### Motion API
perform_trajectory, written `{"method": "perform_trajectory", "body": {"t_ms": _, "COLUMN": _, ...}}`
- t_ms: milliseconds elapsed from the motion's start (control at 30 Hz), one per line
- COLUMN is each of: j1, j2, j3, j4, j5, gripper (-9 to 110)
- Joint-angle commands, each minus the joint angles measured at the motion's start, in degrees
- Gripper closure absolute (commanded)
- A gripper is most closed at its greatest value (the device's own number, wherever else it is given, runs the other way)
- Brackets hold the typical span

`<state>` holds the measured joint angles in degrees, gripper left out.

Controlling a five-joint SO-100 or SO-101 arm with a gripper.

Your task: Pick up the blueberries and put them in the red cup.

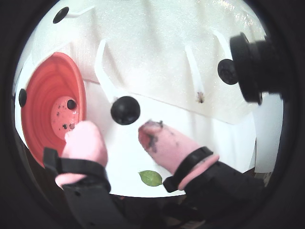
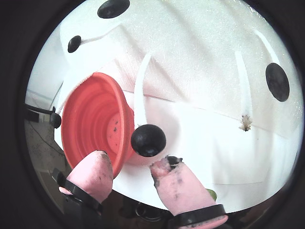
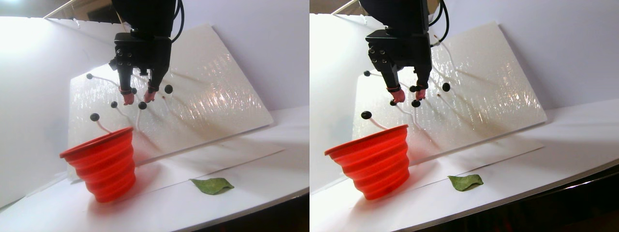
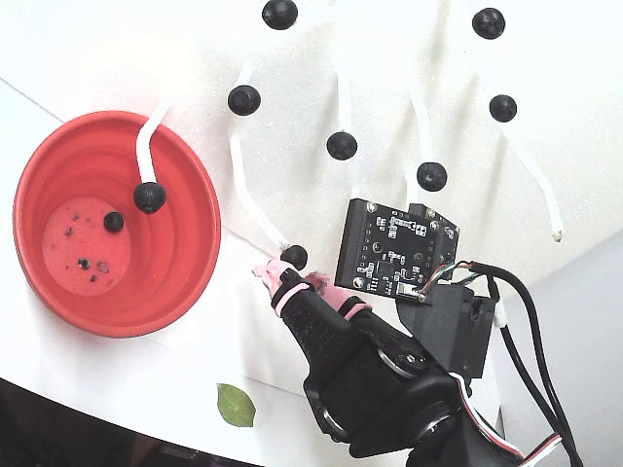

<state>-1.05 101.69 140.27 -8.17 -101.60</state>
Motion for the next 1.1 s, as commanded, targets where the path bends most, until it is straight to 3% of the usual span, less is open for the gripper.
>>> {"method": "perform_trajectory", "body": {"t_ms": 0, "j1": -0.09, "j2": -0.09, "j3": -5.01, "j4": -1.58, "j5": -0.53, "gripper": 85}}
{"method": "perform_trajectory", "body": {"t_ms": 1067, "j1": -0.26, "j2": -7.38, "j3": -8.96, "j4": -8.26, "j5": 1.05, "gripper": 85}}
